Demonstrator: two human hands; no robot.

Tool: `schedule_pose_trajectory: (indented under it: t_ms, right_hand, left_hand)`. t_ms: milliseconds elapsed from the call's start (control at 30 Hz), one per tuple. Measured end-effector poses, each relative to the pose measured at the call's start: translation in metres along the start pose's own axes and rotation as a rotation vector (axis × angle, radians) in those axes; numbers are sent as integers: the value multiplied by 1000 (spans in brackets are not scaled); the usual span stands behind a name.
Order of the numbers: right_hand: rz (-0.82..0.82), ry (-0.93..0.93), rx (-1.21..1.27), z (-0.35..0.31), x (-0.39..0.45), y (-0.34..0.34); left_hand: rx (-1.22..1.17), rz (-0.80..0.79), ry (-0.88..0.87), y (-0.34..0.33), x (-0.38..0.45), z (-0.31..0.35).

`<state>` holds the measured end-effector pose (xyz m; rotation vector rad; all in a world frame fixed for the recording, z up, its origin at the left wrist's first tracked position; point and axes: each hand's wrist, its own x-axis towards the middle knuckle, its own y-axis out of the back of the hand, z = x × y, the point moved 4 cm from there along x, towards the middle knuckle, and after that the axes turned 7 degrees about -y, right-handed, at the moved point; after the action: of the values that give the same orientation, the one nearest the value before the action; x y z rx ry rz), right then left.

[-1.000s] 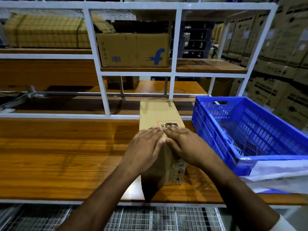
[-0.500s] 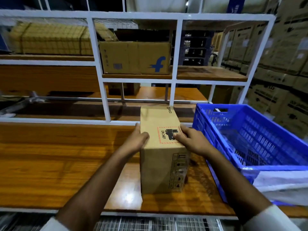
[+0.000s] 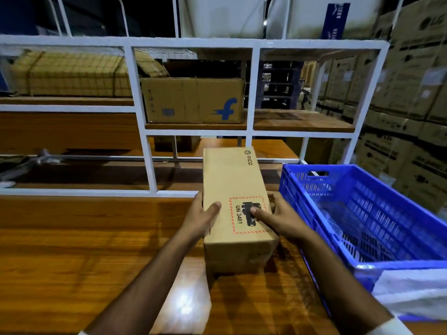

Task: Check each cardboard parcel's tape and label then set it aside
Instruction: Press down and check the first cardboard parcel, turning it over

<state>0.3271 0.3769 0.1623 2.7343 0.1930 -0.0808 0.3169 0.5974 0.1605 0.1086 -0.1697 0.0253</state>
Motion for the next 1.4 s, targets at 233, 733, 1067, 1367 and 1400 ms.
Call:
schedule_pose_trajectory:
  t_ms: [233,733,1067,1367,1400]
  right_hand:
    - [202,78,7,29,-27,-9]
    - [103,-7,-336,88,-57,-31]
    - [284,292,-317,-87,-23,35]
    - [30,166,-1009,-121,61,-11]
    - [29,167,-1029,-123,65,-12]
  left_hand:
    - [-51,-117,-72,3,-20,-16]
    - [46,-171,-124,9,-59,-39]
    - [311,-13,-247,29,18,75]
    - [1096,-334,-274,-22,97,84]
    - [1118,-355,-265,-24,101,84]
